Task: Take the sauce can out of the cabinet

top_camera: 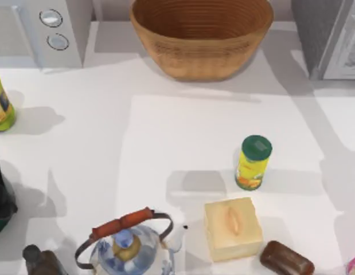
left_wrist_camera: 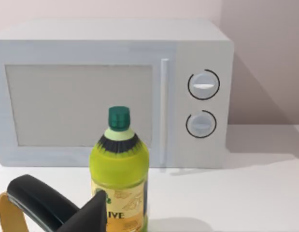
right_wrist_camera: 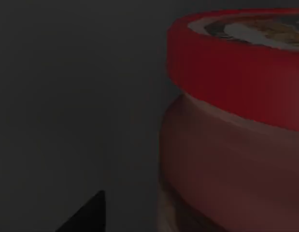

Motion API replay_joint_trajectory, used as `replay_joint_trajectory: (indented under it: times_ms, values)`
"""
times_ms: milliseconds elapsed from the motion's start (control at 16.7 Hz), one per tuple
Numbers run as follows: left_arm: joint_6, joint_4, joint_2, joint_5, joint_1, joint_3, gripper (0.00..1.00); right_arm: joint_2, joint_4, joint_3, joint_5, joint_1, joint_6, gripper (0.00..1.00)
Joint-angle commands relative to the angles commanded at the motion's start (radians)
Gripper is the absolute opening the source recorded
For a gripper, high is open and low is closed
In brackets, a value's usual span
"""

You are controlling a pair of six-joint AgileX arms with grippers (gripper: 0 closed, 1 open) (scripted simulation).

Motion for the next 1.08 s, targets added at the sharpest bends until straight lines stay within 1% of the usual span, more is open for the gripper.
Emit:
replay_joint_trajectory:
  times_ms: [360,1080]
  values:
    - [0.000,0.000,0.000,0.000,0.000,0.000,1.00,0.021,-0.008,0.028,-0.004,-0.004,0.000,1.00]
    - [0.000,0.000,0.000,0.000,0.000,0.000,1.00,0.021,-0.008,0.028,-0.004,-0.004,0.000,0.10]
